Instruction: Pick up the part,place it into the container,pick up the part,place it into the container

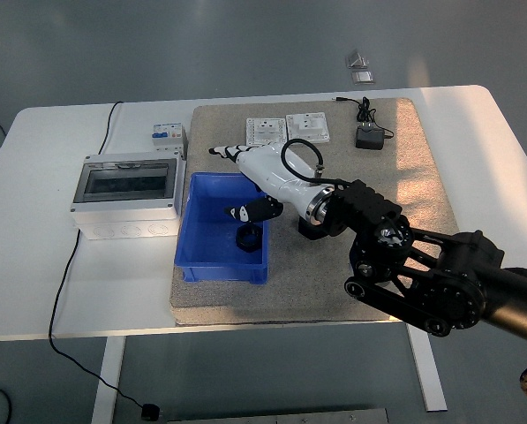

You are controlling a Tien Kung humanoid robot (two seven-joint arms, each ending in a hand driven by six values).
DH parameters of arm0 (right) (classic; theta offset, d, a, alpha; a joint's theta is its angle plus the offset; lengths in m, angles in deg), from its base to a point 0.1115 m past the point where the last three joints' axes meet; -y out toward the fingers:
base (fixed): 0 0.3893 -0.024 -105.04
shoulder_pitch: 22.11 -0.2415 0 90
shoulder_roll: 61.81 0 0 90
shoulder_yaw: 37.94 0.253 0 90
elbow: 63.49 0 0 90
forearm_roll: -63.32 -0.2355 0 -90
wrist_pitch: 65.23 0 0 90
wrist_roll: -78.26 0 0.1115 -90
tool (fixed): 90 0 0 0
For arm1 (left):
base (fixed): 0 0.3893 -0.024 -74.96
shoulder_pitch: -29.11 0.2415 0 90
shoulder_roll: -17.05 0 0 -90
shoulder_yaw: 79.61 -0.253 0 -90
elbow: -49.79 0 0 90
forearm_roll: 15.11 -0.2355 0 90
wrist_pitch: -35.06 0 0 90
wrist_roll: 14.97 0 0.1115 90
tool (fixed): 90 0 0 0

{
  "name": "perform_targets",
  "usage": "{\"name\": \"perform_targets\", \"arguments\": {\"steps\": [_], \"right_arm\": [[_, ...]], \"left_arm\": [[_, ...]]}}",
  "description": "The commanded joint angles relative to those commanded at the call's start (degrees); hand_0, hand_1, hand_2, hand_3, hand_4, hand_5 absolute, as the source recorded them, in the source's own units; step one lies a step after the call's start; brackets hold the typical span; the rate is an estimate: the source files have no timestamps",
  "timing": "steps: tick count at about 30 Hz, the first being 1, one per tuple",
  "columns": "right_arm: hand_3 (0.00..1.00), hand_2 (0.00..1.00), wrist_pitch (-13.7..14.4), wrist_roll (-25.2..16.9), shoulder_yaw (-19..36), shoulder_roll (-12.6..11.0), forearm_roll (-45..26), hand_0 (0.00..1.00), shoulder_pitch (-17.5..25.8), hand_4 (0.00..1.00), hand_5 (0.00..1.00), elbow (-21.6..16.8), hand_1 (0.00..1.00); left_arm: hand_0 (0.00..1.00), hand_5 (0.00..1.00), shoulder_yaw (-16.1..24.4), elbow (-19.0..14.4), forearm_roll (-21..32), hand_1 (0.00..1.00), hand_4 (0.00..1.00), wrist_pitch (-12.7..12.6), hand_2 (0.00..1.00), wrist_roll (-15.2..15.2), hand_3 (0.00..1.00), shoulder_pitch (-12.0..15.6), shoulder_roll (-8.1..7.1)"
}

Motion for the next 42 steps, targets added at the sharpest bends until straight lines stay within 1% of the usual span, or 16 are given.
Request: {"name": "perform_targets", "arguments": {"steps": [1,2,4,7,8,13,14,19,20,25,26,31,32,37,38,42], "right_arm": [[0.926,0.855,-1.1,1.3,1.5,-0.6,0.9,0.421,0.4,0.829,0.326,-0.2,0.295],[0.927,0.842,-2.1,2.2,2.5,-0.9,1.6,0.415,0.6,0.768,0.264,-0.2,0.294],[0.927,0.842,-5.0,4.9,5.0,-1.8,2.6,0.415,1.2,0.768,0.264,0.5,0.294],[0.927,0.842,-8.9,8.4,5.6,-2.3,2.1,0.415,2.4,0.768,0.264,1.9,0.294],[0.998,0.974,-10.2,9.5,5.5,-2.1,1.9,0.450,2.8,0.839,0.280,2.3,0.378],[0.998,0.974,-15.0,12.7,3.9,-1.3,0.8,0.450,3.6,0.839,0.280,3.9,0.378],[0.998,0.997,-15.5,13.0,3.7,-1.3,0.6,0.453,3.6,0.849,0.295,4.1,0.388],[0.998,0.997,-16.8,13.5,3.2,-1.1,-0.2,0.453,3.6,0.849,0.295,4.3,0.388],[0.998,0.898,-17.2,13.7,3.1,-1.1,-0.4,0.451,3.5,0.839,0.299,4.2,0.371],[0.998,0.898,-18.5,14.3,2.6,-0.9,-1.0,0.451,3.2,0.839,0.299,4.5,0.371],[0.998,0.850,-18.7,14.4,2.5,-0.8,-1.2,0.452,3.1,0.850,0.309,4.6,0.375],[0.998,0.850,-19.5,14.9,1.5,-0.5,-1.9,0.452,2.7,0.850,0.309,5.3,0.375],[0.879,0.776,-19.5,15.0,1.3,-0.4,-2.0,0.439,2.6,0.860,0.308,5.4,0.355],[0.879,0.776,-19.7,15.2,-0.2,0.1,-2.3,0.439,2.2,0.860,0.308,6.6,0.355],[0.792,0.717,-19.8,15.3,-0.5,0.2,-2.3,0.409,2.1,0.798,0.262,6.8,0.327],[0.792,0.717,-19.8,15.0,-1.2,0.4,-1.4,0.409,2.1,0.798,0.262,7.3,0.327]], "left_arm": [[0.739,0.998,0.0,0.0,0.0,0.718,0.851,0.0,0.691,0.0,0.781,0.0,0.00],[0.739,0.998,0.0,0.0,0.0,0.717,0.851,0.0,0.690,0.0,0.781,0.0,0.00],[0.739,0.998,0.0,0.0,0.1,0.717,0.851,0.0,0.690,0.0,0.781,0.0,0.01],[0.739,0.998,0.0,0.0,0.2,0.717,0.851,0.0,0.690,-0.1,0.781,0.1,0.04],[0.739,0.998,0.0,0.0,0.1,0.717,0.850,0.0,0.689,-0.1,0.780,0.1,0.06],[0.739,0.998,0.1,0.0,-0.2,0.717,0.850,0.0,0.689,-0.1,0.780,0.0,0.11],[0.739,0.998,0.1,0.0,-0.2,0.717,0.850,0.0,0.689,-0.1,0.780,0.0,0.10],[0.739,0.998,0.1,0.0,-0.2,0.717,0.850,0.0,0.689,-0.1,0.780,0.0,0.03],[0.739,0.998,0.2,0.0,-0.3,0.715,0.848,0.0,0.689,-0.1,0.780,-0.1,0.01],[0.739,0.998,0.2,0.0,-0.2,0.715,0.848,0.0,0.689,-0.1,0.780,-0.1,-0.03],[0.739,0.998,0.2,0.0,-0.3,0.715,0.846,0.0,0.687,-0.1,0.780,-0.1,-0.03],[0.739,0.998,0.3,0.0,-0.4,0.715,0.846,0.0,0.687,-0.1,0.780,-0.2,-0.03],[0.739,0.998,0.3,0.0,-0.4,0.715,0.848,0.0,0.687,-0.1,0.780,-0.2,-0.03],[0.739,0.998,0.4,0.0,-0.5,0.715,0.848,0.1,0.687,-0.1,0.780,-0.2,-0.03],[0.739,0.998,0.4,0.0,-0.5,0.714,0.846,0.1,0.687,-0.1,0.780,-0.2,-0.03],[0.739,0.998,0.4,0.0,-0.5,0.714,0.846,0.1,0.687,-0.1,0.780,-0.3,-0.04]]}}
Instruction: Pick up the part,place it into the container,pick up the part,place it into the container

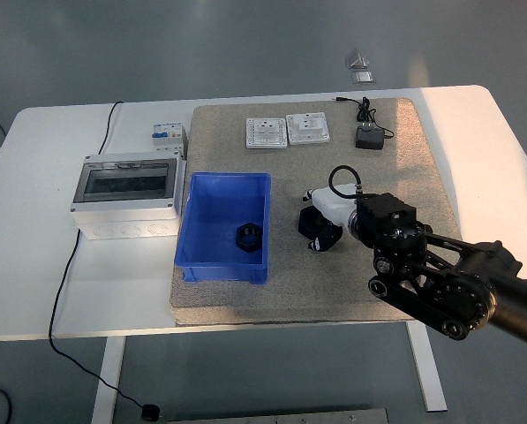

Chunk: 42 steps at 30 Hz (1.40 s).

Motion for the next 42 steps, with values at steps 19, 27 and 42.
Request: {"name": "perform_targets", "arguments": {"steps": [19,27,42], "right_arm": [[0.597,0.537,3.6,-5.4,2.3,-2.1,8.2,0.273,-2.4,0.168,0.002,1.7,0.225],[0.593,0.538,14.6,-14.5,1.4,-1.0,2.7,0.263,-5.5,0.156,0.002,1.3,0.211],[0.601,0.545,21.4,-26.6,-10.2,4.6,-2.8,0.274,-8.3,0.163,0.002,1.4,0.216]], "left_arm": [[0.739,0.998,-0.2,0.0,-0.3,0.713,0.845,0.0,0.687,0.2,0.780,-0.2,-0.14],[0.739,0.998,-0.1,0.0,-0.5,0.713,0.845,0.0,0.687,0.2,0.780,0.0,-0.25],[0.739,0.998,0.1,0.0,-0.3,0.713,0.845,-0.1,0.687,0.2,0.780,0.2,-0.19]]}}
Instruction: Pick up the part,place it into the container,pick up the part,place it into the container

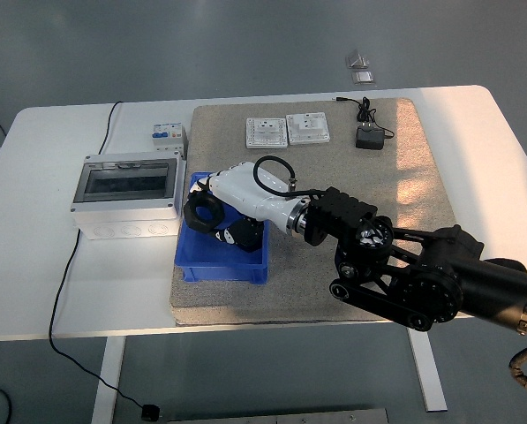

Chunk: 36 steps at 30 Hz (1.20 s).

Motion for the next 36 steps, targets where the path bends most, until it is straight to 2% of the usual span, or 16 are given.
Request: {"name": "perform_targets", "arguments": {"steps": [2,3,8,9,14,15,19,20,21,26,27,29,33,36], "right_arm": [[0.601,0.545,-0.2,0.6,0.6,0.0,0.6,0.274,0.2,0.163,0.002,0.1,0.216],[0.689,0.564,-0.2,0.8,0.8,0.0,0.7,0.293,0.4,0.249,0.002,0.2,0.235],[0.689,0.564,2.0,1.2,3.9,-1.3,-1.8,0.293,1.8,0.249,0.002,-0.3,0.235],[0.787,0.555,2.6,1.2,4.7,-1.5,-2.4,0.283,2.1,0.464,0.038,-0.5,0.240],[0.787,0.555,6.3,-0.5,8.2,-3.0,-6.6,0.283,3.7,0.464,0.038,-0.5,0.240],[0.998,0.523,7.1,-1.0,8.4,-3.1,-7.4,0.263,3.9,0.631,0.106,-0.4,0.225],[0.998,0.523,8.4,-2.2,6.9,-3.2,-8.5,0.263,4.2,0.631,0.106,0.3,0.225],[0.998,0.523,8.4,-2.2,6.3,-3.1,-8.6,0.263,4.2,0.631,0.106,0.3,0.225],[0.998,0.484,8.3,-2.3,5.8,-3.0,-8.6,0.264,4.3,0.676,0.128,0.3,0.225],[0.998,0.484,8.0,-2.2,2.5,-2.5,-8.3,0.264,4.0,0.676,0.128,0.0,0.225],[0.959,0.481,7.9,-2.1,2.1,-2.4,-8.0,0.267,3.9,0.697,0.147,0.0,0.225],[0.959,0.481,7.4,-1.7,1.4,-2.1,-6.7,0.267,3.6,0.697,0.147,-0.1,0.225],[0.940,0.503,5.1,-0.3,0.7,-1.6,-2.6,0.274,2.9,0.706,0.142,-0.2,0.228],[0.940,0.503,2.0,1.8,0.3,-1.2,1.0,0.274,2.2,0.706,0.142,-0.4,0.228]], "left_arm": [[0.739,0.998,0.1,0.0,-0.1,0.713,0.845,0.0,0.687,0.0,0.780,0.0,-0.02],[0.740,0.998,0.1,0.0,-0.2,0.713,0.845,0.0,0.687,0.0,0.780,0.0,-0.04],[0.740,0.998,0.2,0.0,-0.3,0.713,0.845,0.0,0.687,0.1,0.780,0.2,-0.07],[0.739,0.998,0.2,0.0,-0.3,0.713,0.845,0.0,0.687,0.1,0.780,0.2,-0.06],[0.739,0.998,0.0,0.0,0.0,0.713,0.845,0.0,0.687,0.1,0.780,0.3,0.00],[0.740,0.998,-0.1,0.0,0.1,0.713,0.848,0.0,0.687,0.1,0.780,0.3,0.01],[0.740,0.998,-0.1,0.0,0.1,0.713,0.848,0.0,0.687,0.1,0.780,0.2,0.03],[0.740,0.998,-0.1,0.0,0.1,0.713,0.848,0.0,0.687,0.1,0.780,0.2,0.04],[0.740,0.998,-0.1,0.0,0.1,0.713,0.848,0.0,0.686,0.1,0.779,0.2,0.04],[0.740,0.998,0.1,0.0,-0.1,0.713,0.848,0.0,0.686,0.1,0.779,0.2,-0.02],[0.739,0.998,0.1,0.0,-0.2,0.712,0.850,0.0,0.686,0.1,0.779,0.2,-0.04],[0.739,0.998,0.2,0.0,-0.2,0.712,0.850,0.0,0.686,0.1,0.779,0.3,-0.07],[0.740,0.998,0.4,0.0,-0.4,0.712,0.848,0.0,0.686,0.1,0.779,0.2,-0.13],[0.740,0.998,0.5,0.0,-0.4,0.712,0.848,0.0,0.686,0.1,0.779,0.2,-0.15]]}}
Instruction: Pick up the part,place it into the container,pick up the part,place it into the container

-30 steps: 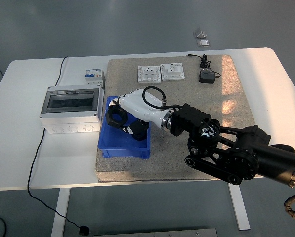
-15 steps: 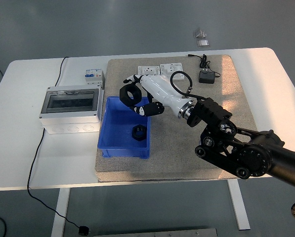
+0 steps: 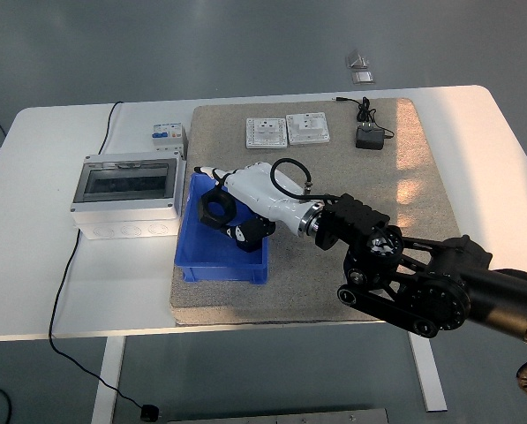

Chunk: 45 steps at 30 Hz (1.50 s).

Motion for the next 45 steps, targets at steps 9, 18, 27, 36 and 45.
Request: {"name": "perform_targets", "arguments": {"steps": [9,18,27,36,45], "right_arm": [[0.961,0.646,-5.8,4.0,-0.7,0.8,7.5,0.321,-1.5,0.716,0.143,0.3,0.273],[0.988,0.730,-6.6,5.8,0.2,0.4,6.3,0.326,-1.3,0.767,0.202,0.5,0.278],[0.948,0.807,5.8,-4.1,10.7,-4.0,-8.8,0.306,3.4,0.730,0.158,-0.4,0.284],[0.885,0.848,8.1,-20.8,24.3,-6.5,-27.4,0.509,13.4,0.805,0.222,1.2,0.595],[0.998,0.958,6.4,-33.0,35.1,-6.5,-45.2,0.934,19.4,0.983,0.423,2.1,0.923]], "left_arm": [[0.740,0.998,0.3,0.0,-0.3,0.712,0.850,0.0,0.685,0.0,0.779,-0.1,-0.15],[0.741,0.998,0.2,0.0,-0.4,0.713,0.849,-0.1,0.682,0.0,0.778,-0.2,-0.25],[0.741,0.998,0.0,0.0,-0.1,0.713,0.848,-0.1,0.682,-0.1,0.778,-0.1,-0.05],[0.740,0.998,-0.4,0.0,0.5,0.713,0.849,-0.2,0.683,-0.2,0.778,-0.1,0.51],[0.740,0.998,-0.4,0.0,0.4,0.713,0.848,-0.2,0.682,-0.1,0.778,0.0,0.84]]}}
